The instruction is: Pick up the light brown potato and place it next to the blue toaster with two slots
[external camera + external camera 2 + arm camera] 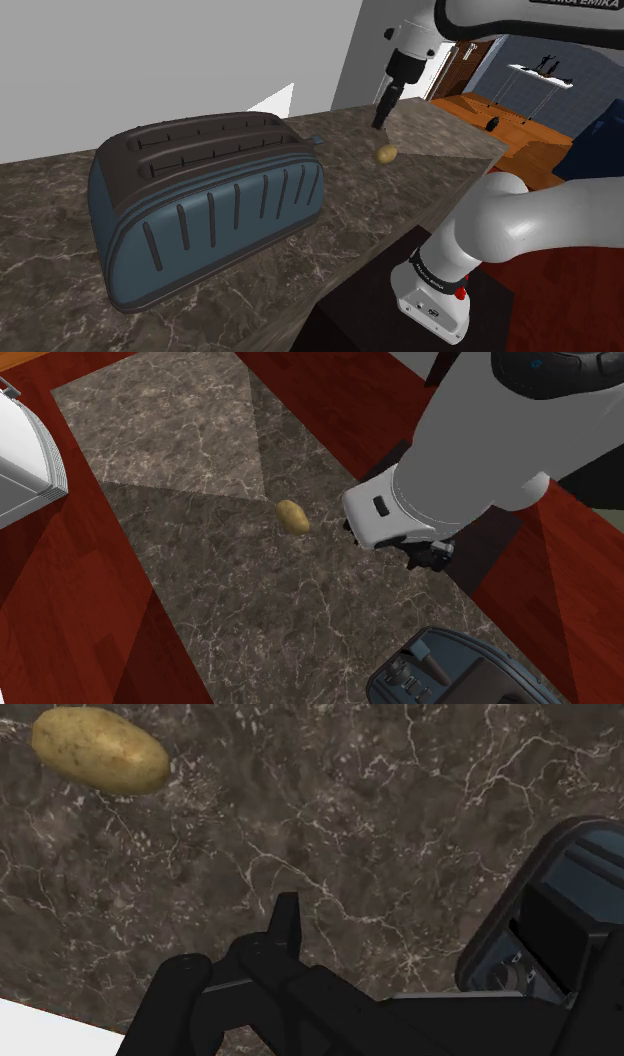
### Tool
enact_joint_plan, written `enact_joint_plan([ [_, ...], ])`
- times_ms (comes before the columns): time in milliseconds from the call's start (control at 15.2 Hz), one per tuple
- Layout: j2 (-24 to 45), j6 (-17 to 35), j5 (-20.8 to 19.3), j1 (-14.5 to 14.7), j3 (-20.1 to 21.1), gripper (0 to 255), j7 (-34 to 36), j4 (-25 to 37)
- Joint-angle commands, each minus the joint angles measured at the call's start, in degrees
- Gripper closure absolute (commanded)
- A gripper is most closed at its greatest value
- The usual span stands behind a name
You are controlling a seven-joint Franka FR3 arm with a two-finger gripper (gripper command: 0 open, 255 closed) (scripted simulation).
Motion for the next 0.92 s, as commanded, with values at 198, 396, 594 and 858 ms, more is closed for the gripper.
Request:
enact_joint_plan([
  [198,-0.81,3.67,-6.65,0.47,-7.4,0,-15.56,-5.4],
  [396,0.71,6.76,-11.04,0.46,-12.34,0,-24.84,-7.19],
  [594,3.68,10.51,-15.29,0.64,-17.45,0,-34.04,-7.93],
  [858,9.78,16.46,-20.13,1.73,-24.49,0,-46.16,-7.28],
])
